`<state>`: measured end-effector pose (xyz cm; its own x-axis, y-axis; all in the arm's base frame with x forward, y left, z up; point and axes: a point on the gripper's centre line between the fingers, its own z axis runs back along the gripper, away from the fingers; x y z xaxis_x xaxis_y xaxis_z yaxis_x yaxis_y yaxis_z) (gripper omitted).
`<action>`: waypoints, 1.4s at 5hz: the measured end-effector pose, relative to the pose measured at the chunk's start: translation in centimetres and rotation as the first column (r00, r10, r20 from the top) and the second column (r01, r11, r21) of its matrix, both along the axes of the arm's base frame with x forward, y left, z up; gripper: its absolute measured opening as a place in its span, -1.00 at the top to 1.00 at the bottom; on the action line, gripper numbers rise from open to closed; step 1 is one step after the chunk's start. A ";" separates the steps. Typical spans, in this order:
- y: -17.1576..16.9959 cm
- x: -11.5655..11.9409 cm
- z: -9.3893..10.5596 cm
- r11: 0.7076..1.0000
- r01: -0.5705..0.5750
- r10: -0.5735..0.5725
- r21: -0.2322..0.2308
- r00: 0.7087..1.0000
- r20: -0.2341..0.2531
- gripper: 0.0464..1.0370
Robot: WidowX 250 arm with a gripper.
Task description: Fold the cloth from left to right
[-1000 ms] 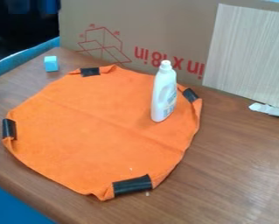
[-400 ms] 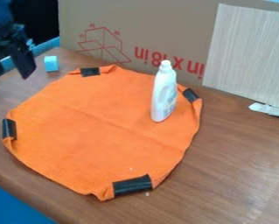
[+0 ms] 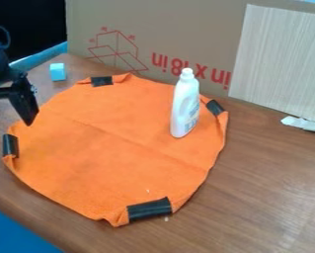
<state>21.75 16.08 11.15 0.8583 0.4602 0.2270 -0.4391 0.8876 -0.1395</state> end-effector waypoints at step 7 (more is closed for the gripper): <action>3.6 -0.8 -4.4 0.910 -0.399 0.397 0.114 0.917 0.039 -0.87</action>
